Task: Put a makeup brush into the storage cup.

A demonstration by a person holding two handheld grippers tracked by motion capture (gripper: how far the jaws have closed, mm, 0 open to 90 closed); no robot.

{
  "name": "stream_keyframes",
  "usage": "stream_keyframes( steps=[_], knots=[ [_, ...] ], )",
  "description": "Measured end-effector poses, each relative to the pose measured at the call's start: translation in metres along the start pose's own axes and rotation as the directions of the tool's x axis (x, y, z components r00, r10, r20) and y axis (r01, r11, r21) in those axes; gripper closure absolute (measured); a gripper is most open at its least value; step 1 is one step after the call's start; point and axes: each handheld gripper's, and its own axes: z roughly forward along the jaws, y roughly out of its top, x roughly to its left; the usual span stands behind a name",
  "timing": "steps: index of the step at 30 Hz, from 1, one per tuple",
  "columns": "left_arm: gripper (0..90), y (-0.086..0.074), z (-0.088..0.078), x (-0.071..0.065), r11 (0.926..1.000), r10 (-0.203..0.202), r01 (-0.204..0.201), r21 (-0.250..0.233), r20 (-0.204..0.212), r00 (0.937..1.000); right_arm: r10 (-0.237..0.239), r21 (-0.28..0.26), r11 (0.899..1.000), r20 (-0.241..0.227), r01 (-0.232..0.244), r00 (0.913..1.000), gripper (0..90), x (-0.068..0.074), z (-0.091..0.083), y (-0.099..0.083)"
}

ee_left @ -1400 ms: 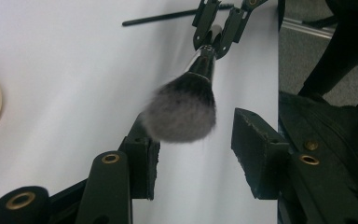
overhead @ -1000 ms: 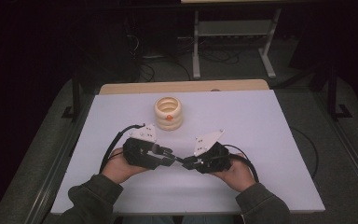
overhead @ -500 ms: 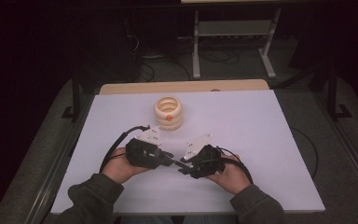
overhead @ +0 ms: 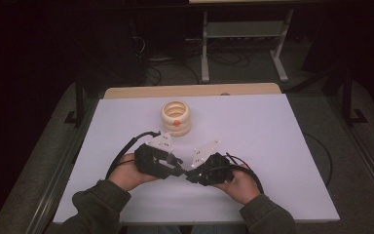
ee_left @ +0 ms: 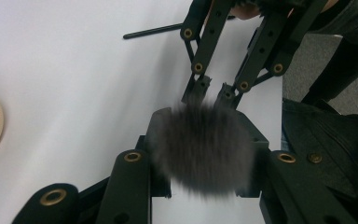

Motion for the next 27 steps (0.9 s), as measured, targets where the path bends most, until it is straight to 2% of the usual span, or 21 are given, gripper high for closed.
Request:
stream_keyframes(
  steps=[5,9,12,21,23,24,25,27],
  knots=[
    [65.6,0.0,0.0017,-0.0008,1.0,-0.007,0.007,-0.007,-0.007,0.9999,0.012,-0.043,0.999,0.006,-0.012,0.9999,78.4,-0.0027,-0.0054,-0.0007],
    [69.4,0.0006,0.0015,0.0001,0.9999,-0.009,0.009,-0.014,-0.007,0.9999,0.054,-0.064,0.997,0.003,-0.053,0.9986,78.3,-0.0009,-0.0059,0.0004],
    [71.6,0.0012,0.0016,0.0018,0.9996,-0.012,0.012,-0.024,-0.004,0.9999,0.073,-0.058,0.996,0.001,-0.073,0.9973,78.3,0.0007,-0.0058,0.0013],
    [77.0,0.0035,0.0039,0.0031,0.9992,-0.026,0.026,-0.031,0.018,0.9995,0.06,-0.062,0.996,0.018,-0.059,0.998,77.9,0.0,-0.0038,0.0007],
    [77.2,0.0043,0.0054,0.0027,0.9992,-0.03,0.031,-0.027,0.015,0.9994,0.057,-0.061,0.997,0.02,-0.056,0.9982,76.8,-0.0009,-0.0036,-0.0003],
    [77.2,0.0046,0.0057,0.0029,0.9995,-0.024,0.024,-0.021,0.009,0.9997,0.053,-0.064,0.997,0.025,-0.051,0.9983,73.5,-0.0015,-0.0036,-0.0015],
    [77.3,0.0046,0.0069,0.0028,0.9996,-0.025,0.025,-0.016,0.005,0.9997,0.064,-0.071,0.996,0.029,-0.061,0.9976,68.4,-0.0009,-0.0039,-0.0024],
    [77.3,0.0044,0.0084,0.0036,0.9996,-0.028,0.028,-0.001,0.001,0.9996,0.093,-0.069,0.993,0.022,-0.092,0.9954,63.9,-0.0019,-0.0036,-0.0058]
  ],
)
